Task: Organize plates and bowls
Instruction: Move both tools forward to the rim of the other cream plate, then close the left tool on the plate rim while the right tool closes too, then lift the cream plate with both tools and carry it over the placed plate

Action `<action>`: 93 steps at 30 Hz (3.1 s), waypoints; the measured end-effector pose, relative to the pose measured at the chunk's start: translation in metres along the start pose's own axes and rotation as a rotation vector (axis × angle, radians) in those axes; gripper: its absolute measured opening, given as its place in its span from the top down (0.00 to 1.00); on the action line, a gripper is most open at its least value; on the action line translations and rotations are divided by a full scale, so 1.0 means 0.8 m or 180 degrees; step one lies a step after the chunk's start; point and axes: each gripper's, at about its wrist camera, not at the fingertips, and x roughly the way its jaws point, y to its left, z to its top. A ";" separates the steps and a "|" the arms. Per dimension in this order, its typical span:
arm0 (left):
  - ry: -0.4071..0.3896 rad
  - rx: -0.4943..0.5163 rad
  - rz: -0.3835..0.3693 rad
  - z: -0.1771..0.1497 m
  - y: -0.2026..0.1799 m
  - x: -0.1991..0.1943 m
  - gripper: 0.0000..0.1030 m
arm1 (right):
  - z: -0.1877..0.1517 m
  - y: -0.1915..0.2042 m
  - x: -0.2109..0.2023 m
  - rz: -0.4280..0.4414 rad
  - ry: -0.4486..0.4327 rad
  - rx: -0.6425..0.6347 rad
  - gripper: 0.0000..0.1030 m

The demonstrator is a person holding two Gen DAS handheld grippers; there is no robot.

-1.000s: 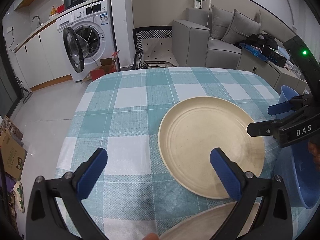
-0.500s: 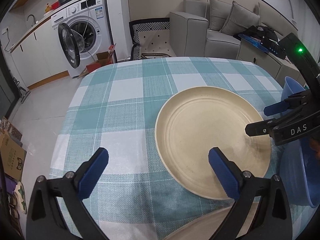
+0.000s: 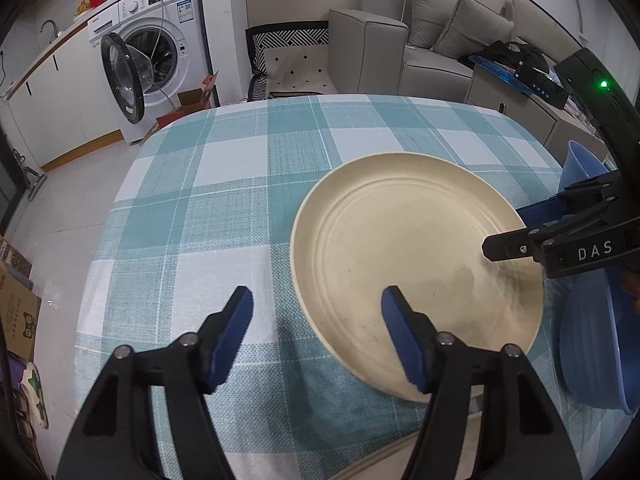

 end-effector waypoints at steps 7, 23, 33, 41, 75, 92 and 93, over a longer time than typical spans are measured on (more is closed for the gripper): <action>0.0019 0.0011 -0.0073 0.000 -0.002 0.001 0.60 | 0.000 0.003 0.004 0.0002 0.0002 -0.0010 0.50; -0.0009 -0.0035 -0.0044 0.001 0.002 -0.003 0.77 | -0.006 -0.008 0.000 -0.0071 -0.0032 0.0052 0.75; -0.0054 -0.0061 -0.0034 0.002 0.008 -0.010 0.78 | -0.007 -0.007 -0.002 -0.0084 -0.0049 0.0053 0.81; -0.0137 -0.0070 -0.0015 0.003 0.010 -0.024 0.78 | -0.009 -0.001 -0.018 -0.0102 -0.0119 0.0011 0.82; -0.0533 -0.0089 0.0120 -0.034 0.019 -0.155 0.78 | -0.050 0.073 -0.123 -0.0165 -0.0437 -0.0298 0.82; -0.0551 -0.0140 0.0158 -0.078 0.023 -0.182 0.78 | -0.091 0.106 -0.121 -0.0131 -0.0413 -0.0476 0.82; -0.0551 -0.0148 0.0162 -0.081 0.024 -0.184 0.78 | -0.094 0.108 -0.119 -0.0135 -0.0406 -0.0495 0.82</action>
